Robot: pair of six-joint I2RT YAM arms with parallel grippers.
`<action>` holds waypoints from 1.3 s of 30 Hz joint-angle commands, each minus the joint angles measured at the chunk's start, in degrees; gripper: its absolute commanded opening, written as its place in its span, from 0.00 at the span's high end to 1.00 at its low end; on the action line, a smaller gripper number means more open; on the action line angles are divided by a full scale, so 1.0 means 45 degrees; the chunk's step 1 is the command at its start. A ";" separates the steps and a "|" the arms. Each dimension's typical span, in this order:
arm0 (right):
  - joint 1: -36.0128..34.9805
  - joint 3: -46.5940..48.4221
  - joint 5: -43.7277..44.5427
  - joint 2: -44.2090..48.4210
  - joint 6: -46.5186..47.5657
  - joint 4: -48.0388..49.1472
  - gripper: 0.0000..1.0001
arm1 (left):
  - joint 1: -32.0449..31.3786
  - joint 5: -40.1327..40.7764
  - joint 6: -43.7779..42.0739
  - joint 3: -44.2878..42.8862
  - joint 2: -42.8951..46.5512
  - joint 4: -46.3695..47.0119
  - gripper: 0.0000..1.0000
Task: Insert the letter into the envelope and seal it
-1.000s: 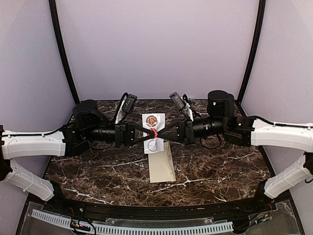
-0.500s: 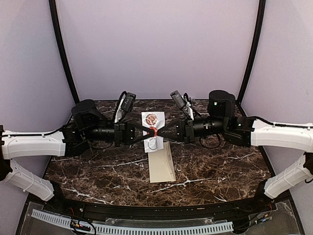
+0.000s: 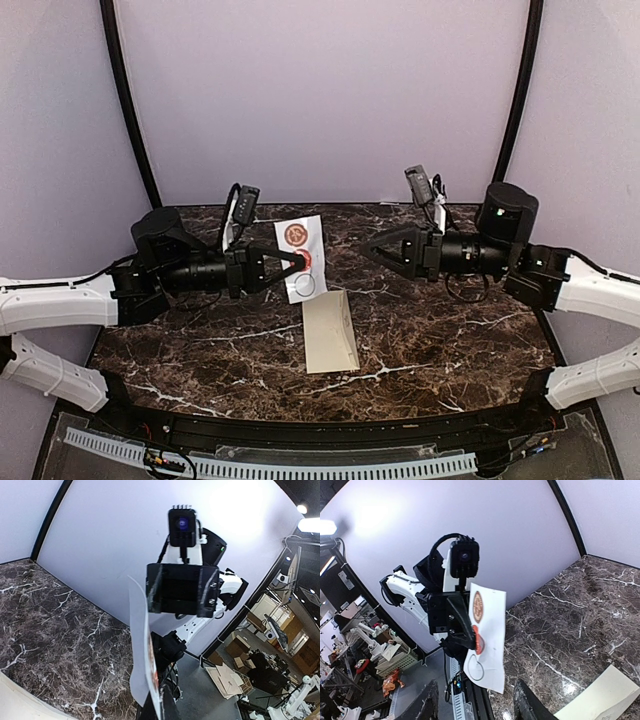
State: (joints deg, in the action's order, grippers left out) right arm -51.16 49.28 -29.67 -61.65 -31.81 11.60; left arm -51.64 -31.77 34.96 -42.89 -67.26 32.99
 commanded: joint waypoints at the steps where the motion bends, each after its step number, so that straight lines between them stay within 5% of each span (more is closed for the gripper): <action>1: -0.0709 0.0399 -0.0153 -0.0278 0.0283 0.0421 0.53 | 0.0029 0.0611 0.0039 -0.0085 0.0100 -0.0705 1.00; 12: -0.1268 0.1450 -0.1018 -0.2284 0.0556 0.1093 0.61 | 0.0032 -0.0808 0.0437 -0.0095 -0.0123 -0.0020 1.00; 39: -0.1359 0.2015 -0.2017 -0.3349 0.0485 0.1427 0.75 | 0.0030 -0.1255 0.0510 -0.0261 -0.0315 0.0015 1.00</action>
State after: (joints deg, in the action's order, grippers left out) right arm -56.55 56.31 -37.43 -76.07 -30.06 15.46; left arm -51.64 -36.58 36.93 -42.92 -68.71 31.27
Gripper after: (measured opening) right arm 0.271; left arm 0.007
